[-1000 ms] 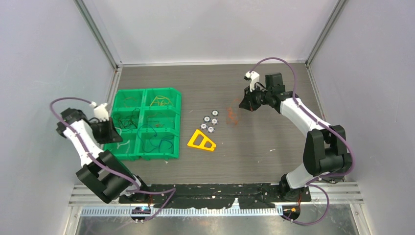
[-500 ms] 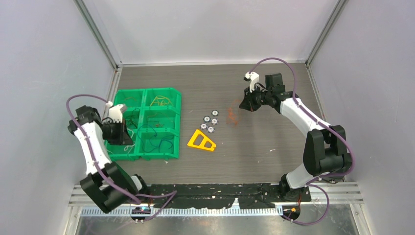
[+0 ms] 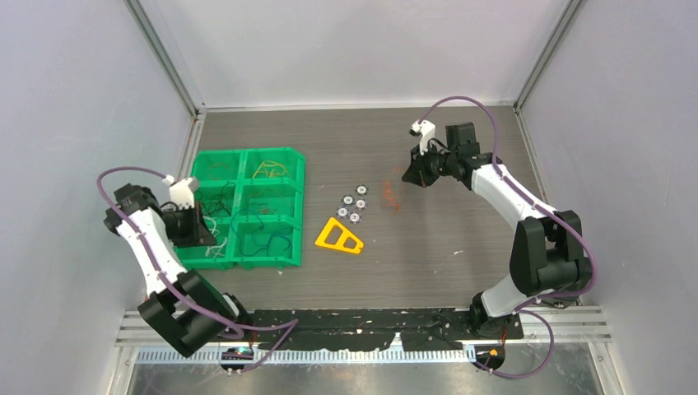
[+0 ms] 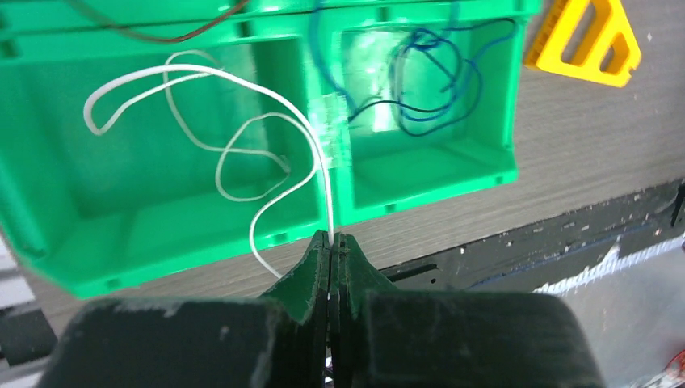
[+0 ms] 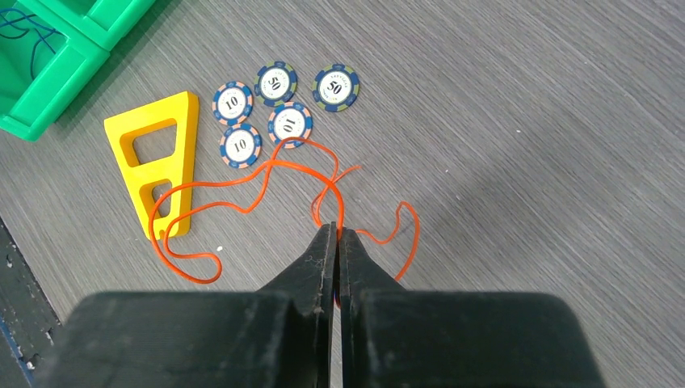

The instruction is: Untangle the cables

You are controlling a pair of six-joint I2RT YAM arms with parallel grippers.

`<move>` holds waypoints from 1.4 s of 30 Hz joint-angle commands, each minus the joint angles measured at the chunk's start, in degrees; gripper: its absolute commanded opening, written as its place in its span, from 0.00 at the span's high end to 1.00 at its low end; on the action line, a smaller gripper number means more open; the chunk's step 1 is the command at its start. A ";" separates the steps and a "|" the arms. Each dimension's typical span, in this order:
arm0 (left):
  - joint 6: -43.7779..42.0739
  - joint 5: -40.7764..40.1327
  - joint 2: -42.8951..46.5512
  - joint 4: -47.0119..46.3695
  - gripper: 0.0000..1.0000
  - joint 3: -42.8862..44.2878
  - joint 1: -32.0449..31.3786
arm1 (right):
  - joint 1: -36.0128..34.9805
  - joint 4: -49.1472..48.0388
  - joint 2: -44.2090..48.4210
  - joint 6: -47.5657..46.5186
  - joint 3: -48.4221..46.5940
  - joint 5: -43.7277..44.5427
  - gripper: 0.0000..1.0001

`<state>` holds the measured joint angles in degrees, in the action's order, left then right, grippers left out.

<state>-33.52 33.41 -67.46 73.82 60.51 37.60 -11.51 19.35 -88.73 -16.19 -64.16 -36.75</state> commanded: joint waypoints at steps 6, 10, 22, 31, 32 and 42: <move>-7.12 -5.18 -6.80 -7.24 1.00 0.76 8.47 | -0.19 0.24 3.51 -1.11 -1.85 -0.67 0.95; -7.47 -7.92 -10.00 -8.81 0.86 -1.88 6.09 | -0.19 0.25 3.96 -0.53 -1.66 -0.66 0.95; -10.33 -0.21 -4.21 6.99 0.07 18.90 5.26 | -0.27 -4.24 6.82 6.55 -4.48 -5.98 0.95; 7.05 11.28 2.74 -12.96 0.00 26.70 -16.34 | -0.41 -10.08 11.01 15.73 -9.37 -12.33 0.95; 11.02 12.04 3.49 -19.03 0.00 25.35 -20.33 | -0.38 -10.66 11.29 16.57 -9.83 -12.94 0.95; 21.18 9.46 -9.70 -45.29 0.00 30.35 -60.62 | -4.38 -15.23 15.09 24.69 -11.75 -14.98 0.95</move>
<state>-16.78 42.26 -71.88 41.50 87.79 -15.44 -13.56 9.06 -75.90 3.40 -74.11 -49.67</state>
